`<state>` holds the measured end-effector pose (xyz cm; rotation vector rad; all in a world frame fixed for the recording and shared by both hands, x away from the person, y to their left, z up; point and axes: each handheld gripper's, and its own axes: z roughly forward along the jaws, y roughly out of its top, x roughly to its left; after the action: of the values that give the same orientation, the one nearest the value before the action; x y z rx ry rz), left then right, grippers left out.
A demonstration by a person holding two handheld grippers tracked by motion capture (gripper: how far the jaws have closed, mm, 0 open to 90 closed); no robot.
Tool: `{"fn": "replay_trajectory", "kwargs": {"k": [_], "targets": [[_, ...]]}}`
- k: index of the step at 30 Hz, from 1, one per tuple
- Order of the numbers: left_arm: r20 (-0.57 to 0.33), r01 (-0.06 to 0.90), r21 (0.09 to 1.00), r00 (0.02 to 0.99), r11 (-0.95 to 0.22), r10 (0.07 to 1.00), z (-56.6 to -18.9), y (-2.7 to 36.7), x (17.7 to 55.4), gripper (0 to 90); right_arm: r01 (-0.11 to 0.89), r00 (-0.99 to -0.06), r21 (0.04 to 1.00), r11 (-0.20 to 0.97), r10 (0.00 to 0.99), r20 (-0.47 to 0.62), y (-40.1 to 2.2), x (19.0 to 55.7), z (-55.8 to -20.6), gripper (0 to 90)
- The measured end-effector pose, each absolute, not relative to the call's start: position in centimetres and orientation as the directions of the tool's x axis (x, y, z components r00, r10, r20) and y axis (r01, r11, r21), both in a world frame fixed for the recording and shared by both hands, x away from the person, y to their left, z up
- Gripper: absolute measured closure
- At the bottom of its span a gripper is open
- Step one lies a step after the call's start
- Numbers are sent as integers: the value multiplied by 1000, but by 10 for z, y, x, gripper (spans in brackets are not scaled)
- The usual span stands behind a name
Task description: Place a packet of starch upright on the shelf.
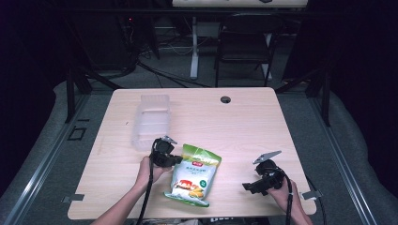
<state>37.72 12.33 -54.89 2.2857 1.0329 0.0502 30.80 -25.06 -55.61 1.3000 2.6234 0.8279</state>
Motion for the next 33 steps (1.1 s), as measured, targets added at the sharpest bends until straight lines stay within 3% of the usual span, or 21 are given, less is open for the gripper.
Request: {"fn": "replay_trajectory", "kwargs": {"k": [12,15,16,17,18,22,28,33], "targets": [[-230,691,537,671,-483,705,-547,146,358,888,703,-643,501,505,752,144,-250,309,-555,134],[-249,702,534,663,-471,706,-548,146,361,829,701,-645,498,511,753,135,-250,310,-556,134],[-258,709,526,659,-470,706,-548,146,364,714,701,-646,499,509,750,143,-250,310,-556,135],[-258,711,520,659,-473,707,-548,146,365,714,701,-646,499,509,750,143,-250,310,-556,135],[-274,720,518,651,-461,708,-548,146,369,631,700,-647,499,511,750,139,-250,310,-556,134],[-318,733,526,640,-432,699,-550,146,377,507,701,-644,502,507,752,140,-250,310,-556,134],[-310,730,540,635,-419,707,-553,137,384,422,699,-653,491,519,744,143,-249,311,-556,135],[-273,712,534,656,-457,703,-555,124,381,466,703,-643,510,496,750,156,-248,309,-558,135]]}}
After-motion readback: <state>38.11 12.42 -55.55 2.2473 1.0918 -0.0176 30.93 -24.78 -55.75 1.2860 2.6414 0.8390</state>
